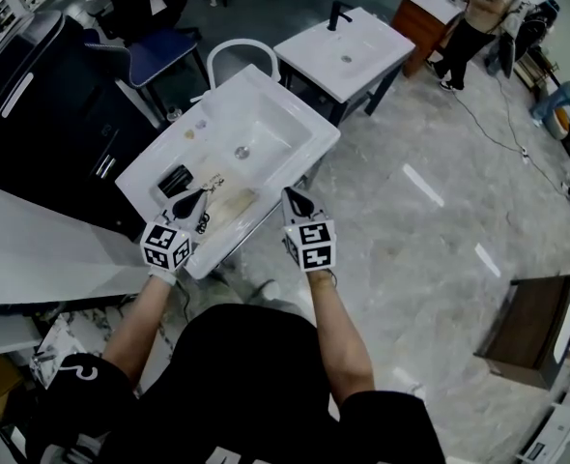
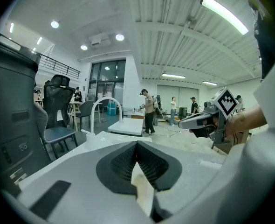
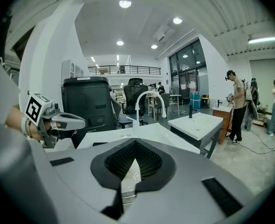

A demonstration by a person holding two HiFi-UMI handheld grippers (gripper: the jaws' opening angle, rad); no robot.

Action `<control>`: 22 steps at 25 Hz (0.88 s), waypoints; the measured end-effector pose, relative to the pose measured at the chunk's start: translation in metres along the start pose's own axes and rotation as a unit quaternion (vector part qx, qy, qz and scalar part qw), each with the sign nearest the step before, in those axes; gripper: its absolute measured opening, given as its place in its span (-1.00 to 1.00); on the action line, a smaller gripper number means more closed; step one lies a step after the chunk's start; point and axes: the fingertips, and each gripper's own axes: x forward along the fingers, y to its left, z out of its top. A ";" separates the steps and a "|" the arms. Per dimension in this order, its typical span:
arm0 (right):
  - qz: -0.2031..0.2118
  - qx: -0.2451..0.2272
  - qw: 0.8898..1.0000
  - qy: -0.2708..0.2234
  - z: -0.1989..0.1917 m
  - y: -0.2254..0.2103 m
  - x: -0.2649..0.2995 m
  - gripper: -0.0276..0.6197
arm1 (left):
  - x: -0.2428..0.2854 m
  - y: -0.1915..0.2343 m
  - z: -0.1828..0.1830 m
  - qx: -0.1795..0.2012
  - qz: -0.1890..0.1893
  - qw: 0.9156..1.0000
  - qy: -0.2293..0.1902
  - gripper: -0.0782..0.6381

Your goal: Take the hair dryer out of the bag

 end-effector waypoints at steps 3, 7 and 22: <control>0.001 -0.002 1.000 0.003 -0.002 0.001 -0.002 -0.93 | 0.000 -0.003 -0.001 0.002 -0.002 1.000 0.001 -0.79; 0.002 -0.002 1.000 0.004 -0.003 0.002 -0.003 -0.93 | -0.001 -0.004 -0.001 0.004 -0.003 1.000 0.003 -0.79; 0.004 0.005 1.000 0.008 -0.008 0.004 -0.005 -0.93 | 0.000 -0.005 -0.002 0.005 -0.005 1.000 0.006 -0.79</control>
